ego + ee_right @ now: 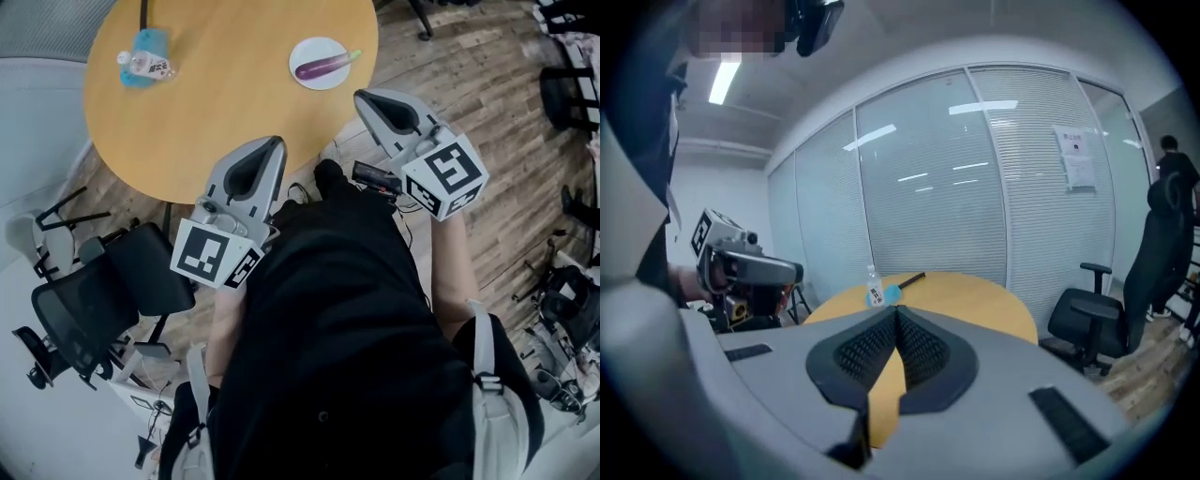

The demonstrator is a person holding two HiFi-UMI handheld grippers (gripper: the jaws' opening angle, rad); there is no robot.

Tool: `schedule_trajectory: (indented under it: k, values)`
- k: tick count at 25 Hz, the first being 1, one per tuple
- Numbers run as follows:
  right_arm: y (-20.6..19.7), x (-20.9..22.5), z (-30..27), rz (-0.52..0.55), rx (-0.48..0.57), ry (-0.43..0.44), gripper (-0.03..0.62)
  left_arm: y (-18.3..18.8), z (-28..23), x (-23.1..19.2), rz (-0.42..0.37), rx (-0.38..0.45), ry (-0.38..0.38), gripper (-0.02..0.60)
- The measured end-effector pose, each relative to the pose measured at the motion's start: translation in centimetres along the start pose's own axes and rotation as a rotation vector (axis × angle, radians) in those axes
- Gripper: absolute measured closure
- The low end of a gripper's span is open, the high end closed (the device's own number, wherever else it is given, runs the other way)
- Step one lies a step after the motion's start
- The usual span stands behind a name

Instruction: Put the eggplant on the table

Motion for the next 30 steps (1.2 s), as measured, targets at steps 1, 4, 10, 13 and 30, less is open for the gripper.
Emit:
schedule_trajectory:
  k: [1, 4, 10, 13, 30]
  values:
    - [0.1, -0.9, 0.6, -0.017, 0.017, 0.004, 0.577, -0.3, 0.6, 0.0, 0.003, 0.0, -0.007, 0.57]
    - [0.4, -3.8, 2.4, -0.048, 0.065, 0.019, 0.577, -1.5, 2.4, 0.1, 0.008, -0.004, -0.033, 0.569]
    - [-0.4, -8.6, 6.7, -0.124, 0.098, -0.022, 0.577, -3.5, 5.3, 0.9, 0.023, 0.004, -0.098, 0.569]
    - [-1.5, -10.8, 8.5, -0.151, 0.095, -0.058, 0.577, -4.7, 6.4, 1.1, 0.02, 0.001, -0.138, 0.569]
    - [-3.7, -15.1, 12.6, -0.153, 0.164, -0.123, 0.577, -6.4, 10.0, 3.6, -0.034, -0.019, -0.174, 0.569]
Point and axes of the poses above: the fingertips, and each gripper's own axes: z backward along the fingers, x to its right, y out of its top, the point moved 5 cm from there along z, backward along the fingers, and after that the axes turned 9 degrees about -x, right-handed, at the moved point
